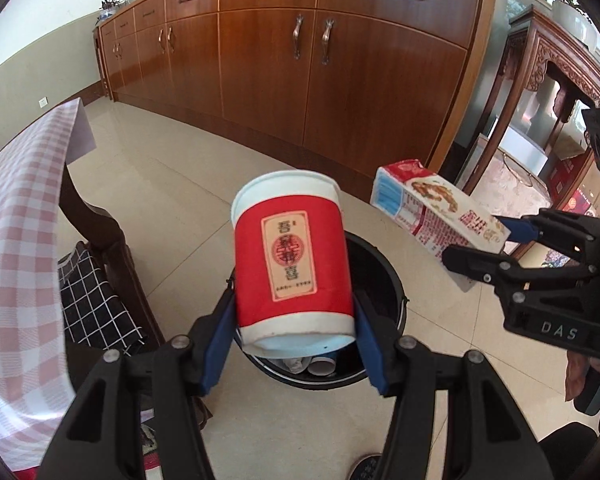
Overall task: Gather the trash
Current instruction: 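Open both grippers to drop the milk carton and red cup into the bin, then move both tools back over the table toward the green carton and yellow cloth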
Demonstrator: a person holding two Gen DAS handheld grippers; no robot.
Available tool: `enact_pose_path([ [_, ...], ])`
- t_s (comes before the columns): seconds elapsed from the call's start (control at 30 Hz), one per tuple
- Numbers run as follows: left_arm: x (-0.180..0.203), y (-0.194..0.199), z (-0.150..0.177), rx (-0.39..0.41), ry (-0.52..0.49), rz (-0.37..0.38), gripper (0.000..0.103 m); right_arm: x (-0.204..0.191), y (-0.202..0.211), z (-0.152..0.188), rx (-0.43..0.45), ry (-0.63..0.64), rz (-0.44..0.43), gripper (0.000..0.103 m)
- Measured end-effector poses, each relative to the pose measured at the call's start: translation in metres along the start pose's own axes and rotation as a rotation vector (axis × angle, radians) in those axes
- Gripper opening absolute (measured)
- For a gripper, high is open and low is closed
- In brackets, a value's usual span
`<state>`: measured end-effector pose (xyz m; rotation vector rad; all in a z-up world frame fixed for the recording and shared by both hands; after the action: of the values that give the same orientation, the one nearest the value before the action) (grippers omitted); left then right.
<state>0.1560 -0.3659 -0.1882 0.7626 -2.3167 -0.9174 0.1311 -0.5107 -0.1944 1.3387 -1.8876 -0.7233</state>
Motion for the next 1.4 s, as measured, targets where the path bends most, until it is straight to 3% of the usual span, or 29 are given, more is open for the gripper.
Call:
enact_pose_path([
  [0.37,-0.024,-0.077,0.014,-0.129,0.043,0.033,0.061,-0.031,-0.098,0.03,-0.121,0.176,-0.1,0.056],
  [0.5,-0.037,-0.09,0.025,-0.16,0.062,-0.031,0.089,-0.018,-0.126,0.041,-0.141,0.166,-0.007,0.091],
  [0.63,-0.042,-0.086,0.029,-0.151,0.076,-0.084,0.098,0.011,-0.129,0.043,-0.155,0.041,0.044,0.099],
  [0.8,-0.032,-0.072,0.019,-0.109,0.052,-0.093,0.099,0.025,-0.11,0.033,-0.128,-0.037,0.066,0.103],
  [1.07,-0.004,-0.017,-0.012,0.004,0.01,-0.083,0.099,0.036,-0.045,0.003,-0.027,-0.115,0.095,0.103],
  [1.4,-0.011,0.05,-0.027,0.13,0.023,-0.097,0.099,0.033,0.043,-0.037,0.115,-0.163,0.116,0.103],
])
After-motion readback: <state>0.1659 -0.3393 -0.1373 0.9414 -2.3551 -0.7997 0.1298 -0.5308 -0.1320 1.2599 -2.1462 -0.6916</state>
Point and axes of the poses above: each gripper's, at about its wrist camera, not at the fingertips, and y roughly against the way its jaws point, x to its right, z to its underside, the point moved 4 cm from there along -y, roughly the way its jaws point, and after that the axes turned 13 degrees about z, right-handed, at the moved point
